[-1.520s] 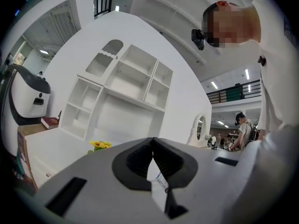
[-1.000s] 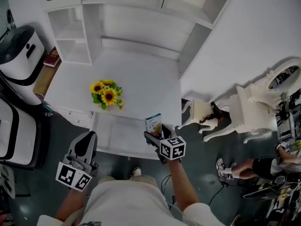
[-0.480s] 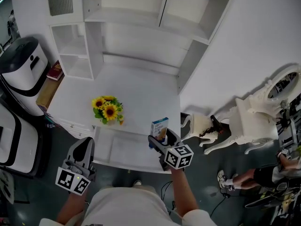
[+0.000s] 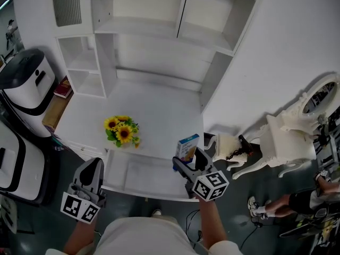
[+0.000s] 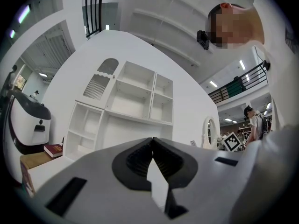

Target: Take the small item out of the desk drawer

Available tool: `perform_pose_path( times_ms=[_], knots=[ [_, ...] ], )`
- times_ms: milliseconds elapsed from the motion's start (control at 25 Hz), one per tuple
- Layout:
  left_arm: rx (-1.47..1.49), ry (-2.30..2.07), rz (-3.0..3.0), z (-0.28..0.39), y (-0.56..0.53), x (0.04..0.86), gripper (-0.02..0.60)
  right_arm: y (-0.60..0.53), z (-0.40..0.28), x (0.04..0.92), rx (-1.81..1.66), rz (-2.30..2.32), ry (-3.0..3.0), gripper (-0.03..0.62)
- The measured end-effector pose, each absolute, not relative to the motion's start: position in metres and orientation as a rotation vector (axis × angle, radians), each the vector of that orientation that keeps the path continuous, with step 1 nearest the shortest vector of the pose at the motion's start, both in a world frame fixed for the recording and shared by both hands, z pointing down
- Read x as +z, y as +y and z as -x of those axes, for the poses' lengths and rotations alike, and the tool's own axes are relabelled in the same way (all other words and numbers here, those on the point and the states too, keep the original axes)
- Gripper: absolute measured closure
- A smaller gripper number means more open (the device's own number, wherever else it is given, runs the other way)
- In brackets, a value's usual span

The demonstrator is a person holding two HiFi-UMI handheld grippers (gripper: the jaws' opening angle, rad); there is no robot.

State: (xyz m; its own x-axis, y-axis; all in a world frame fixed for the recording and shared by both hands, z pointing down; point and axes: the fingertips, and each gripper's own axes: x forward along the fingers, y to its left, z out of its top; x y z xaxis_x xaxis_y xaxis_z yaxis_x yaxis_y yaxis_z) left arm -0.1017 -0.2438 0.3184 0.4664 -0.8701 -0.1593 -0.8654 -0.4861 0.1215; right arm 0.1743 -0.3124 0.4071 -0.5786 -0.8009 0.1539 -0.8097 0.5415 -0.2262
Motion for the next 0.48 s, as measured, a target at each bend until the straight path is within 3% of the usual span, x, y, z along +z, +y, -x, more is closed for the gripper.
perform_pose_path(
  times_ms=[480],
  knots=[
    [-0.395, -1.72, -2.636, 0.137, -0.236, 0.291, 0.566, -0.275, -0.191, 0.334, 0.165, -1.587, -2.752, 0.161]
  ],
)
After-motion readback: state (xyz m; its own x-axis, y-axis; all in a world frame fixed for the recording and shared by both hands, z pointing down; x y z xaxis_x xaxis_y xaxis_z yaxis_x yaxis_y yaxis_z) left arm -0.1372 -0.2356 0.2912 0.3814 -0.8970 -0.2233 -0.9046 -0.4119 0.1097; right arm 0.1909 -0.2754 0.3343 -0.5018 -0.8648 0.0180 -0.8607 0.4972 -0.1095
